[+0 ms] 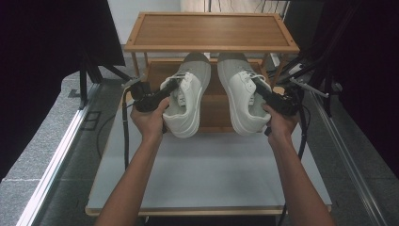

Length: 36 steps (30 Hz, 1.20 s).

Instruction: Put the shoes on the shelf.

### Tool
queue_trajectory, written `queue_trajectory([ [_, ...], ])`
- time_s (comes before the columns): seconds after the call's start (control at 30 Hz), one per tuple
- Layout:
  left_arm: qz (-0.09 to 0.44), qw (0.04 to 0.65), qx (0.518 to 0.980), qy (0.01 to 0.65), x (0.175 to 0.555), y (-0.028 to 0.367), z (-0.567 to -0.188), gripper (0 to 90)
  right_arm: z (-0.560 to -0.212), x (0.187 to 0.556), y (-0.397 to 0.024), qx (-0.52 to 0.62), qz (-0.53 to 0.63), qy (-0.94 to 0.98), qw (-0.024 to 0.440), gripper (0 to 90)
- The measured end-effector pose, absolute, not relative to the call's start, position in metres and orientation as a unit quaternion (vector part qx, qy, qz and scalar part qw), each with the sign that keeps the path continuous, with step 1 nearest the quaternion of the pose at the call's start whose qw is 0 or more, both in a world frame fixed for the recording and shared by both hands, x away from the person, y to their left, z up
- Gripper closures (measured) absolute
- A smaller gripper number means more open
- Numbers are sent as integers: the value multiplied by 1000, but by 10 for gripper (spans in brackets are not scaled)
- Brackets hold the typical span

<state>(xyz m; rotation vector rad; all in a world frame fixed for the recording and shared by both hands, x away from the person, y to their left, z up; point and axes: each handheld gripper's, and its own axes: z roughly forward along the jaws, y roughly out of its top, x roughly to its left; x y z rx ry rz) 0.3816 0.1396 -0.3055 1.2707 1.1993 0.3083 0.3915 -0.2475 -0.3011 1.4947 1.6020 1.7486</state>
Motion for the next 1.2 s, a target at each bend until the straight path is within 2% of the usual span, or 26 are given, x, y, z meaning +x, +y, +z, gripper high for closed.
queue_trajectory([
  [0.4,163,617,543,545,398,128,-302,817,-298,407,-233,552,596,556,176,829],
  [0.6,179,606,542,554,415,118,-295,811,-291,421,-222,561,574,562,198,825],
  [0.9,175,600,538,565,431,106,-296,785,-296,436,-210,593,563,542,195,806],
  [1.0,145,606,522,582,440,98,-304,733,-296,440,-199,593,568,535,200,740],
  [1.07,152,595,525,589,442,90,-301,675,-294,442,-190,584,561,547,212,664],
  [1.13,146,594,543,575,445,86,-299,612,-292,444,-186,574,561,559,208,572],
  [1.2,138,610,536,567,445,89,-299,552,-292,444,-187,573,565,558,204,524],
])
